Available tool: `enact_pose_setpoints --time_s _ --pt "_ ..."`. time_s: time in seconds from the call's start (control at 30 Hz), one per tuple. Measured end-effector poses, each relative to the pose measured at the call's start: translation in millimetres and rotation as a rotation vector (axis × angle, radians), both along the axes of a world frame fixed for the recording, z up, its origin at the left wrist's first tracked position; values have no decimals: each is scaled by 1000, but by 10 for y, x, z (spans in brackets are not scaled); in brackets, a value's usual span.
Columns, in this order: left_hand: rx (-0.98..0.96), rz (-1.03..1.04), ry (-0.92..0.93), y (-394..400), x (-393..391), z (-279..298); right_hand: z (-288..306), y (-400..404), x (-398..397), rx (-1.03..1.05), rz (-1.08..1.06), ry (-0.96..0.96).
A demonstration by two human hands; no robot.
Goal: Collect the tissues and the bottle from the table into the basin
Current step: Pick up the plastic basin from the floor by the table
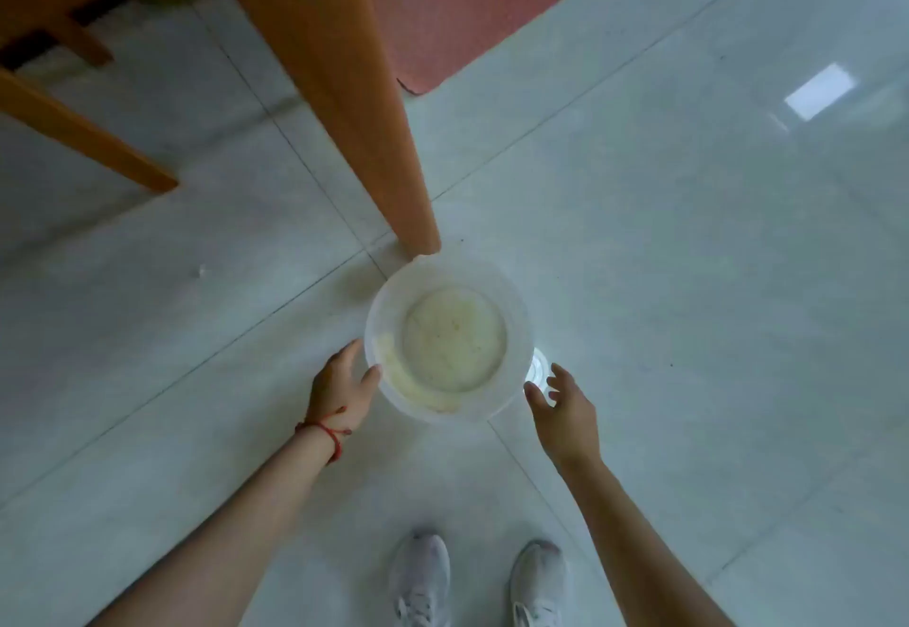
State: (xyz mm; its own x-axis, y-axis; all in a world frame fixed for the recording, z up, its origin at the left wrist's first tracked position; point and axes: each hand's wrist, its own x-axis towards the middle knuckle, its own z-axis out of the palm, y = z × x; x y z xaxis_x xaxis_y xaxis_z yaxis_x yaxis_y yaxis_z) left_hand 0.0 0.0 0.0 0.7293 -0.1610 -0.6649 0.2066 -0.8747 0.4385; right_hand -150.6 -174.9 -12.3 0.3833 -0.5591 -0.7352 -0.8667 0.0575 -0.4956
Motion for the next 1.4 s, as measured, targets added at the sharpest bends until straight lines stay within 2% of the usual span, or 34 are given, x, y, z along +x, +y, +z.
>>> enact_pose_setpoints --time_s 0.3,0.5,0.67,0.9,1.4 --pt "2 99 -57 -110 80 -455 -380 42 112 3 -53 -79" --pt "31 237 -23 -67 90 -494 -396 17 95 -36 -97 -57" --pt "-16 261 39 -54 -154 -296 -157 -56 -90 -79 -140 -47" --pt "-61 273 35 -1 -578 449 681 -46 -484 -92 -149 -42" --pt "-174 282 1 278 -1107 2887 3103 4 -992 -84 -97 -140"
